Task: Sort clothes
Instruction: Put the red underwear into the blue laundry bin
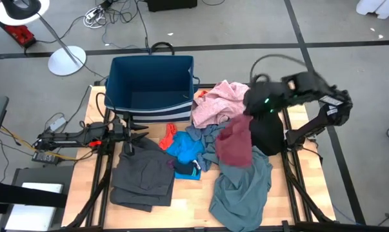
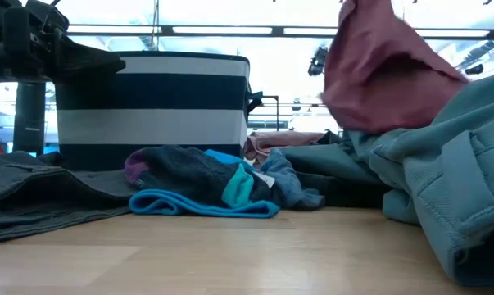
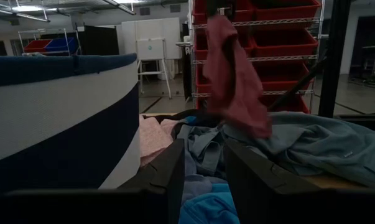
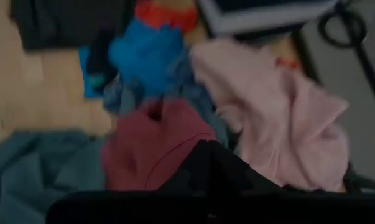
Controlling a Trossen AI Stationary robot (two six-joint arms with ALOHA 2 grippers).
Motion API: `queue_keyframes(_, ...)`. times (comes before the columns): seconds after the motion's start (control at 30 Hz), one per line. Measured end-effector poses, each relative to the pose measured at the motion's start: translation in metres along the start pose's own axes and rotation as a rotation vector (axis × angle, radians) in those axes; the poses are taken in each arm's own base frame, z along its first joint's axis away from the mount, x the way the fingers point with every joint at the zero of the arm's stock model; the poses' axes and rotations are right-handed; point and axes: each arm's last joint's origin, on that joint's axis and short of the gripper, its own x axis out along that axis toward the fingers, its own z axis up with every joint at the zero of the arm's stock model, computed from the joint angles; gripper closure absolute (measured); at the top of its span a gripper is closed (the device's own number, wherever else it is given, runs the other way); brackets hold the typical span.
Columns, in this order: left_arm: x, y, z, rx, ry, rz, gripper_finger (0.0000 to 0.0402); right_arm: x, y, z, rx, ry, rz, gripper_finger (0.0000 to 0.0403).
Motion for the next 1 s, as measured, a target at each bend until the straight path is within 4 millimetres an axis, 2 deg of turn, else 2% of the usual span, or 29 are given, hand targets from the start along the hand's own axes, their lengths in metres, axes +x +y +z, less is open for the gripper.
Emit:
queue_keyframes(0.17, 0.0, 0.0, 0.0, 0.0, 0.0, 0.001, 0.0284, -0.03, -0.019, 0.006, 0.013, -0.131, -0.063, 0.0403)
queue_keyframes(0.4, 0.0, 0.0, 0.0, 0.003, 0.0, 0.001, 0.0284, -0.044, -0.041, 0.015, 0.063, -0.255, -0.187, 0.0403)
queue_keyframes(0.5, 0.0, 0.001, 0.0, 0.083, 0.004, 0.019, 0.0284, -0.046, -0.048, 0.025, 0.072, -0.352, -0.212, 0.0403)
queue_keyframes(0.77, 0.0, 0.001, 0.001, 0.095, -0.012, 0.021, 0.0284, -0.038, -0.067, 0.069, 0.072, -0.63, -0.285, 0.0403)
queue_keyframes(1.0, 0.0, 0.0, 0.006, 0.079, -0.063, 0.006, 0.0284, -0.01, -0.091, 0.113, 0.081, -0.836, -0.283, 0.0403)
